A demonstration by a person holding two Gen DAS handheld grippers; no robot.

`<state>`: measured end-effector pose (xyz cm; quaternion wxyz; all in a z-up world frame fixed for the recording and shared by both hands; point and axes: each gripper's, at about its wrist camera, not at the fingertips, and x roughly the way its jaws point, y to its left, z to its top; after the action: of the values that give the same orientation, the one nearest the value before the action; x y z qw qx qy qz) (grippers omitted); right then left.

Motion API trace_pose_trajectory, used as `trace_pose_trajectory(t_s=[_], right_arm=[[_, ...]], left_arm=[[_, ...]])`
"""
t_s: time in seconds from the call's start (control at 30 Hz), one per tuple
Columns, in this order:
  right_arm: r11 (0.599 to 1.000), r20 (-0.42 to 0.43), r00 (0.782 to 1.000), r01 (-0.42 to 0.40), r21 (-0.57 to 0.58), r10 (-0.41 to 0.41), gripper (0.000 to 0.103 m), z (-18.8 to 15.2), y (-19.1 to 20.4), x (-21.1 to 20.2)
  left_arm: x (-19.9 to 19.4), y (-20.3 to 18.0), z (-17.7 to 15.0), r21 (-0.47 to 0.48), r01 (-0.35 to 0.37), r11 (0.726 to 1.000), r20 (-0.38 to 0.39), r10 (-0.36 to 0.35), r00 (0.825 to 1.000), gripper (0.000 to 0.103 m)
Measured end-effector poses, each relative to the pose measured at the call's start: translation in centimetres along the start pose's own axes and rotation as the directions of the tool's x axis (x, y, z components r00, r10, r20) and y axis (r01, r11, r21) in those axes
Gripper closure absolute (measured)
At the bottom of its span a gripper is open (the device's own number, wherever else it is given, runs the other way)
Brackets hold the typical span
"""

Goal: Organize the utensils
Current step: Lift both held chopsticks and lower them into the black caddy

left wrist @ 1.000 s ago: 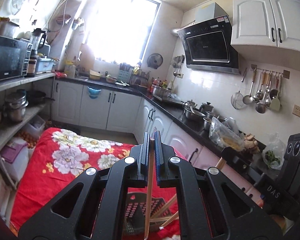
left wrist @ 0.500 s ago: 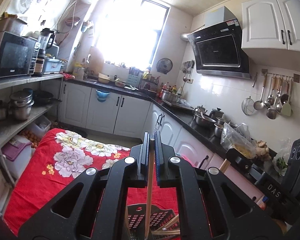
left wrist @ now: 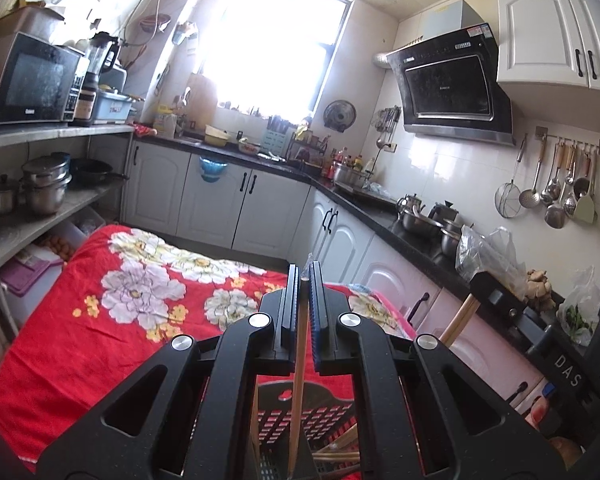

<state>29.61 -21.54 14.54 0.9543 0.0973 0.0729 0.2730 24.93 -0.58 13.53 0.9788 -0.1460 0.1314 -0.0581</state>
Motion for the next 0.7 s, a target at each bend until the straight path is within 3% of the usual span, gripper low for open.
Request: trace_pose_trajectory(t_s=[0.23,0.7], right_arm=[[0.999,0.022,1.0,0.022,-0.024,-0.021,0.096,-1.6,0.0,-0.4],[0.999,-0.037,0.999,0.027,0.037,-0.025,0.095,-3.5,-1.0,-1.3]], left_arm=[[0.4,0.5,-1.5,-0.005,-0.007,1.0,-0.012,0.007,1.0,0.1],[-0.1,1.0,-2.9,-0.01,-0.01,1.0,-0.035,0.01,0.999,0.1]])
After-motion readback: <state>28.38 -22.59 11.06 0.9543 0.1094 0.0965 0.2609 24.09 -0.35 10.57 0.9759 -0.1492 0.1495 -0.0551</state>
